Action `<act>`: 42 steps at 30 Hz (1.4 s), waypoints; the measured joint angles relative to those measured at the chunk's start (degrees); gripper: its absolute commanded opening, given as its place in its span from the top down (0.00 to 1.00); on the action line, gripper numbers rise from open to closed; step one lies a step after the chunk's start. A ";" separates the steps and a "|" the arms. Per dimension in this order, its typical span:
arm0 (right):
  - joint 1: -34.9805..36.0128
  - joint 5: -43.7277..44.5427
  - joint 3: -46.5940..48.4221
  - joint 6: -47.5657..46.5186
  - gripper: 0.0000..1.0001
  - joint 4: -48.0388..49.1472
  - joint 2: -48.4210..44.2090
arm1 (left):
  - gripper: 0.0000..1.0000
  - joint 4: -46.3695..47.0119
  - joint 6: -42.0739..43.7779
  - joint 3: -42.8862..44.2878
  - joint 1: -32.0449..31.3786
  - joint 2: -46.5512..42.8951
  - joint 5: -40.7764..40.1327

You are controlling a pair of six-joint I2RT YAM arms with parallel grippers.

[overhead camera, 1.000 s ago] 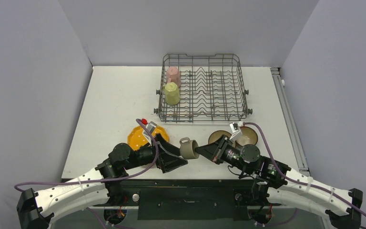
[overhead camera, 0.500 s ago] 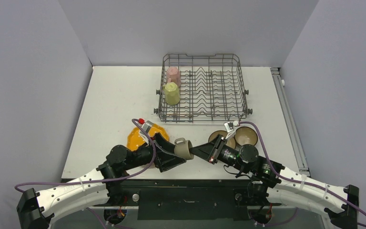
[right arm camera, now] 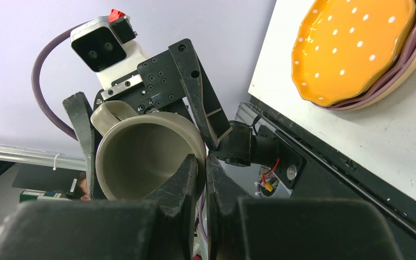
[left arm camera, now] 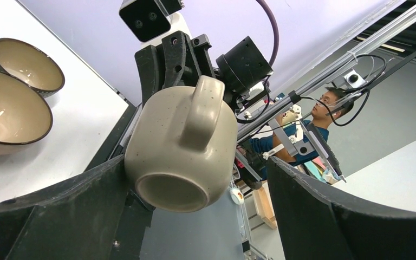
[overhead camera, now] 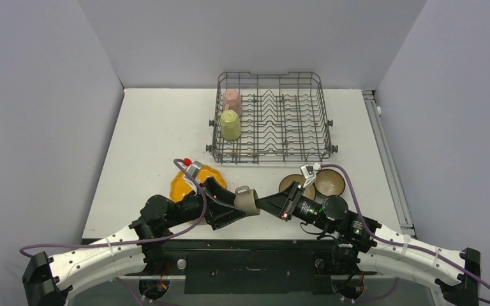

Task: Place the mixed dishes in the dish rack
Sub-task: Pick up the cup at the center of the board, then turn the cup upside down in the dish rack.

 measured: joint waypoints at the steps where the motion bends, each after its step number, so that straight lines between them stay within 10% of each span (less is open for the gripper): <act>1: 0.02 -0.04 0.00 0.00 1.00 0.07 -0.09 | 0.14 0.04 -0.07 0.00 0.02 0.02 0.00; 19: 0.00 -0.13 -1.99 0.59 1.00 1.79 -2.19 | 0.41 2.36 -0.79 -0.02 0.33 2.67 0.42; 26: 0.00 -0.13 -4.28 1.44 1.00 3.04 -3.13 | 0.22 3.10 -1.27 -0.02 0.33 3.67 0.42; 42: 0.07 2.34 -7.61 5.75 1.00 6.93 -3.89 | 0.26 6.40 -1.81 -0.02 0.63 6.71 0.15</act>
